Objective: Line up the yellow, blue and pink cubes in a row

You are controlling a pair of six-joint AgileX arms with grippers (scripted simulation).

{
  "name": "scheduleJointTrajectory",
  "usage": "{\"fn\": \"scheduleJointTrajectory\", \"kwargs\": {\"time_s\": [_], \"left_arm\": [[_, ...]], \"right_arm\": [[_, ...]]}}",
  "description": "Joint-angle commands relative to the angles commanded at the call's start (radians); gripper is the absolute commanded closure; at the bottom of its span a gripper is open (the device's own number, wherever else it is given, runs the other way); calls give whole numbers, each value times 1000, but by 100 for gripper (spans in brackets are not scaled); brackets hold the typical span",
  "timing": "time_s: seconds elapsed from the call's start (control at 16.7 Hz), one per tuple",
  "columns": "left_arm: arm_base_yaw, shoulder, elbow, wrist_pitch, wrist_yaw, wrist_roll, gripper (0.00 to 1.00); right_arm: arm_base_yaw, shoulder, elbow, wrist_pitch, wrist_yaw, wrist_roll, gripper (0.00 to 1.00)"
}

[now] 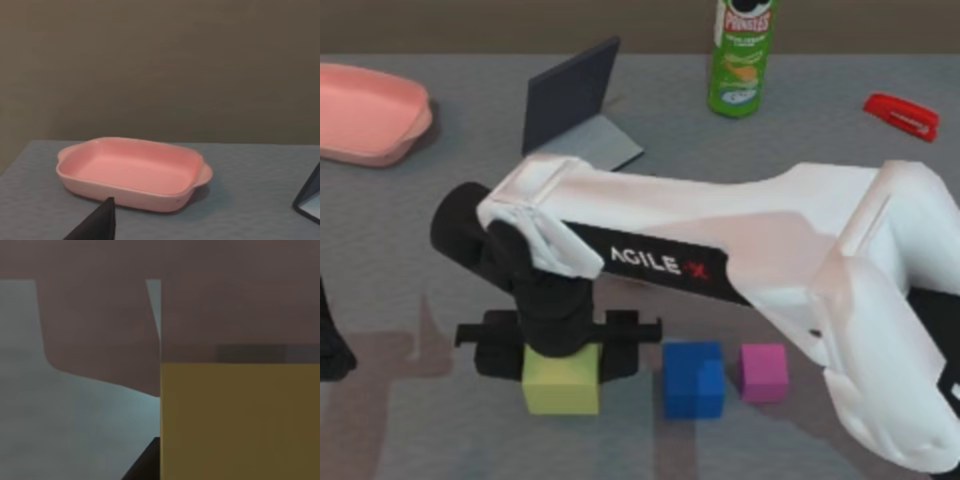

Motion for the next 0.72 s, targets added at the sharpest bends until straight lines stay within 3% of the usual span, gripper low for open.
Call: {"fn": "scheduleJointTrajectory", "kwargs": {"time_s": [0.06,0.72], "left_arm": [[0,0,0,0,0,0,0],[0,0,0,0,0,0,0]], "right_arm": [[0,0,0,0,0,0,100],[0,0,0,0,0,0,17]]}}
